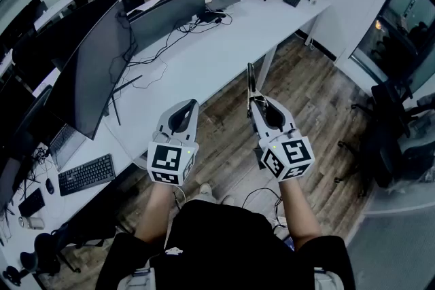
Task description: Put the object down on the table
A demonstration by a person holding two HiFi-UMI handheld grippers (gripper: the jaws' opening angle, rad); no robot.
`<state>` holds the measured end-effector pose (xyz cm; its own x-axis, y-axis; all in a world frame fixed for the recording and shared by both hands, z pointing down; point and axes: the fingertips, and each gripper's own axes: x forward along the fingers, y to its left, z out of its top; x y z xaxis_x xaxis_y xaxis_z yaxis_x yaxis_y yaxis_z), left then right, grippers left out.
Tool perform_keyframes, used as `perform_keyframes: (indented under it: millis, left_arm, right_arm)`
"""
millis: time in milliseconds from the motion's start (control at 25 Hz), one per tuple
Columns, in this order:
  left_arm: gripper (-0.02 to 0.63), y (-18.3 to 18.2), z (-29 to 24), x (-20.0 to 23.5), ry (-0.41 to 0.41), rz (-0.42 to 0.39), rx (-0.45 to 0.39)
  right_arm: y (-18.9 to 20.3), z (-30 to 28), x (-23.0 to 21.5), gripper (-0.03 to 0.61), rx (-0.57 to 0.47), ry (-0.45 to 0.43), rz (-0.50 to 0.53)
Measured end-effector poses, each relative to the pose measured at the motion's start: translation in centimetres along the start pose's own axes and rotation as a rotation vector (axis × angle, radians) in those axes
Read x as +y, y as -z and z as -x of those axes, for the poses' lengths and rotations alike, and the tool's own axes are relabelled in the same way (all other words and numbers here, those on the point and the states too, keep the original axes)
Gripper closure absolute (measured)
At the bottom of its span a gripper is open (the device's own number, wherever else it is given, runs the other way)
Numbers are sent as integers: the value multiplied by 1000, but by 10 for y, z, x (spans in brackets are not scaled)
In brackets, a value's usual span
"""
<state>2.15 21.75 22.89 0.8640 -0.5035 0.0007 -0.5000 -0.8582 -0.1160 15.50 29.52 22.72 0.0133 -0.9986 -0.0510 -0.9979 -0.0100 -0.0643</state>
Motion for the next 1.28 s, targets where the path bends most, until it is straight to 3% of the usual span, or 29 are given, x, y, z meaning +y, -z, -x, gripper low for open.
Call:
perform_keyframes:
  millis: [520, 1280]
  left_arm:
    - [600, 9, -6, -7, -9, 4, 18]
    - [600, 33, 4, 46, -159, 12, 62]
  right_arm:
    - [9, -2, -6, 482, 14, -28, -25]
    - [36, -72, 23, 482, 57, -199, -41]
